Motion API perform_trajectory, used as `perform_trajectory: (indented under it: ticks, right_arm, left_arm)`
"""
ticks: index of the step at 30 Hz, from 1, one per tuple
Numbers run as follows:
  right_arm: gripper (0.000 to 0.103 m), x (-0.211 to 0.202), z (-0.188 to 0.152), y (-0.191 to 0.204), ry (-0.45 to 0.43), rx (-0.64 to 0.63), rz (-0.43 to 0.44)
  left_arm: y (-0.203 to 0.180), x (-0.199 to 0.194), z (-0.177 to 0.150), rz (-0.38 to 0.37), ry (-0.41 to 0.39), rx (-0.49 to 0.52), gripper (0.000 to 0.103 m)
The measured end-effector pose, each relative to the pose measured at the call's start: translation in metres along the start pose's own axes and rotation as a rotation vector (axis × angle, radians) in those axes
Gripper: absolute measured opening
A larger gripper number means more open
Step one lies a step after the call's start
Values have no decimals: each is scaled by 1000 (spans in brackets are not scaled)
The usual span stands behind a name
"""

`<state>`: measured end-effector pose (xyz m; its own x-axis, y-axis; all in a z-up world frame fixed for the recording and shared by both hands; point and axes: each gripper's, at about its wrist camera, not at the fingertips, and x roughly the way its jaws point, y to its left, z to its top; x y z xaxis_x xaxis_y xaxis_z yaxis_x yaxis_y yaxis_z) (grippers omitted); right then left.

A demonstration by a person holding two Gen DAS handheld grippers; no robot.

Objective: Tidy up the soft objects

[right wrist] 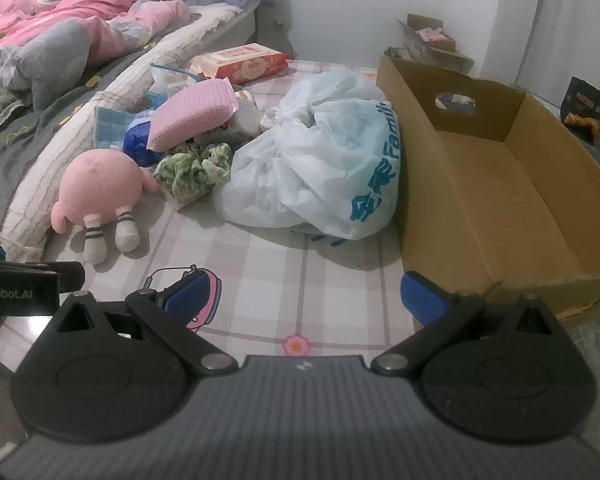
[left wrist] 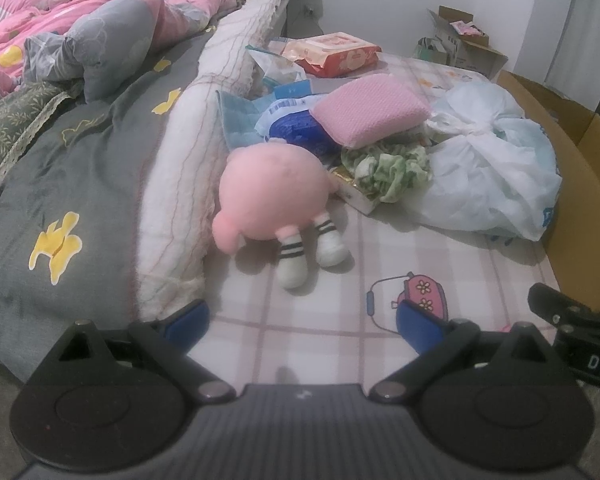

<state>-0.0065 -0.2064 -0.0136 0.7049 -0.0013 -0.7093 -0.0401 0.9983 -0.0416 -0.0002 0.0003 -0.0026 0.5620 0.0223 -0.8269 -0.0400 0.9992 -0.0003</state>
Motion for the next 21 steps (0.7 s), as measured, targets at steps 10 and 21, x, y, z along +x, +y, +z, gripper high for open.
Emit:
perform_trajectory:
  ticks: [10,21]
  right_arm:
    - [102,0,0,1,2,-1,-4]
    - [102,0,0,1,3,1,-1]
  left_arm:
    - [0,0,0,2,0,1,100]
    - [1,1,-1,9,3,6,100]
